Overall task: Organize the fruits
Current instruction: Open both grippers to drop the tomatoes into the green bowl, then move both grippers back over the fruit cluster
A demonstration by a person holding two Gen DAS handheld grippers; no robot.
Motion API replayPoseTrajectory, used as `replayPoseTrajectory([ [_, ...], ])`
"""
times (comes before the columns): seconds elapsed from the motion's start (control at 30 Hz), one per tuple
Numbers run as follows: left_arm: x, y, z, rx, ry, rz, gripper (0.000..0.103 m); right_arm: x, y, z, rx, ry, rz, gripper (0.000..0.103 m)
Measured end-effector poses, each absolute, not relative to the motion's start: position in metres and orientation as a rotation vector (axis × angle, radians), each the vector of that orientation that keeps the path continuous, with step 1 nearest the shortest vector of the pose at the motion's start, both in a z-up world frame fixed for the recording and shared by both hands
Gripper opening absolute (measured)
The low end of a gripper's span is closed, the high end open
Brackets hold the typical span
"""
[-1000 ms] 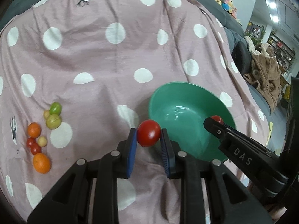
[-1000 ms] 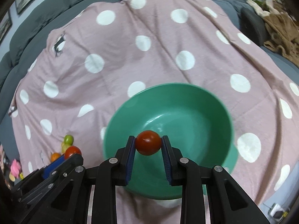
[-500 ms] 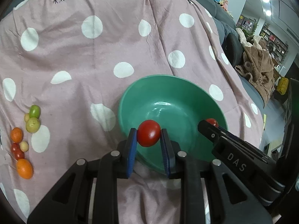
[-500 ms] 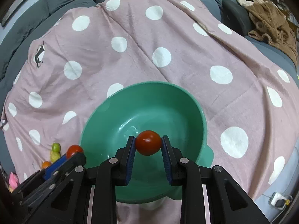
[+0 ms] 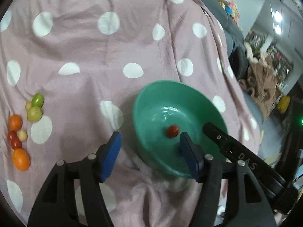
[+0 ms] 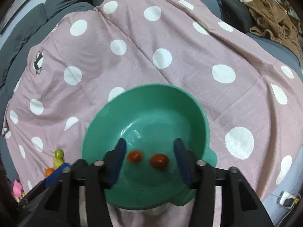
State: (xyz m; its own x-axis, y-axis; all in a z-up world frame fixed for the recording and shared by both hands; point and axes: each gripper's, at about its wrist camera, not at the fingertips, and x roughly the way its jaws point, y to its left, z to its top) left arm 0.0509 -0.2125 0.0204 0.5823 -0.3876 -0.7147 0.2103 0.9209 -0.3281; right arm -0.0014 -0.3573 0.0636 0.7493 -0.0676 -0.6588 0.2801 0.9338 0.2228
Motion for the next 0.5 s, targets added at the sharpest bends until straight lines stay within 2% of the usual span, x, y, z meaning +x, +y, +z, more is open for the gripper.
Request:
replayPoseTrajectory([
  [0.23, 0.029, -0.136, 0.029, -0.240, 0.863, -0.191, 0.064, 0.004, -0.313, 0.070, 0.248, 0.701, -0.060, 0.055],
  [0.5, 0.006, -0.035, 0.017, -0.247, 0.879, 0.039, 0.064, 0.012, -0.244, 0.059, 0.148, 0.744, 0.141, 0.055],
])
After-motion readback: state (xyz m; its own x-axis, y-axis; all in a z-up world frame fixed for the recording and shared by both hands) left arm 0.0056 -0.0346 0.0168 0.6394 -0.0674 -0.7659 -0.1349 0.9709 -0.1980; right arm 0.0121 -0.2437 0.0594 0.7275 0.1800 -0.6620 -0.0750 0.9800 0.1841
